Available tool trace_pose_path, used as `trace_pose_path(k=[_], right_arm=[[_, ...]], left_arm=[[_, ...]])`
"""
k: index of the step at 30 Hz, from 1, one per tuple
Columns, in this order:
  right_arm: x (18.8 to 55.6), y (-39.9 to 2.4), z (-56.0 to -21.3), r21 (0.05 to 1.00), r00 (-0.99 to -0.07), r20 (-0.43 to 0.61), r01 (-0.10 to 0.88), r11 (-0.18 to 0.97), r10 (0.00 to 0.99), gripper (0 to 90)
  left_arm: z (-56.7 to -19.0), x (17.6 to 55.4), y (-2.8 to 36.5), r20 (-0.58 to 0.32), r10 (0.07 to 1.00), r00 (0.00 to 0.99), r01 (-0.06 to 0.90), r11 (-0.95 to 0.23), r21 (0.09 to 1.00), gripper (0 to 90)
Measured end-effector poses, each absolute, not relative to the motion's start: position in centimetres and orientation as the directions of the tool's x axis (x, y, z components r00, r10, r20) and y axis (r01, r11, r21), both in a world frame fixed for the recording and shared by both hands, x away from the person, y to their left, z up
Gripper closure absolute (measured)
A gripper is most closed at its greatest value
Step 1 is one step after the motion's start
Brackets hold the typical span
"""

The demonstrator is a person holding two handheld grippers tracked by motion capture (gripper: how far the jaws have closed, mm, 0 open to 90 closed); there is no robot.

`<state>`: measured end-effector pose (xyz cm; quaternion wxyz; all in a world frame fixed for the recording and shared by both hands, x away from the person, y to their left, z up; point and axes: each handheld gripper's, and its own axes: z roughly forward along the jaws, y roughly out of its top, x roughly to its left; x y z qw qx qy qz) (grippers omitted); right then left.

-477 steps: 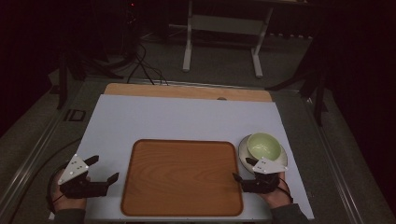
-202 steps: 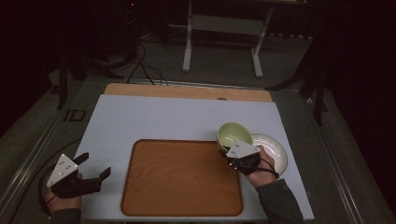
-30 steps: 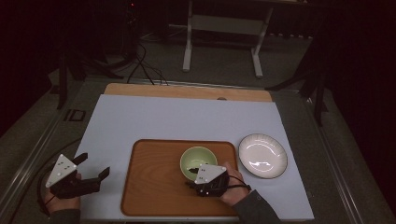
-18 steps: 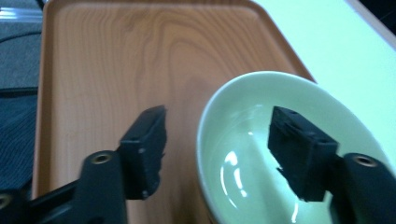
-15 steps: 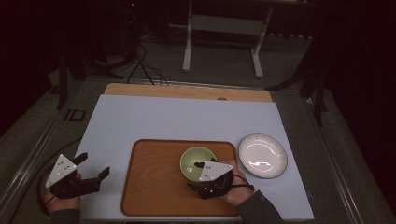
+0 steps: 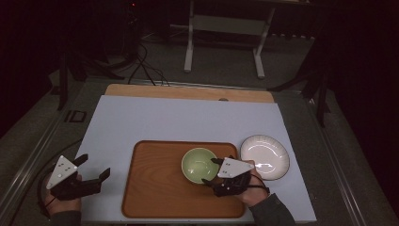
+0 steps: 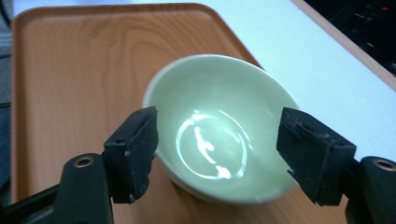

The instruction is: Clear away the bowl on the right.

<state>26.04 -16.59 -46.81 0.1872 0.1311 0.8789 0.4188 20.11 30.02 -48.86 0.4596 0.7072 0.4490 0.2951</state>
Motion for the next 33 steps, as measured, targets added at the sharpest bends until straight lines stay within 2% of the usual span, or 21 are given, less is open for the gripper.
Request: trace_pose_path(k=[19,33], right_arm=[[27.2,-25.1,-47.1,0.819,-0.755,-0.179,0.241,0.521,0.630,27.4],[27.3,-29.8,-48.2,0.840,-0.641,-0.147,0.322,0.438,0.753,24.7]], left_arm=[[-48.8,20.1,30.0,0.009,0.907,0.421,0.364,-0.179,0.914,8.4],[-48.8,19.9,30.0,0.025,0.908,0.419,0.361,-0.191,0.913,8.6]])
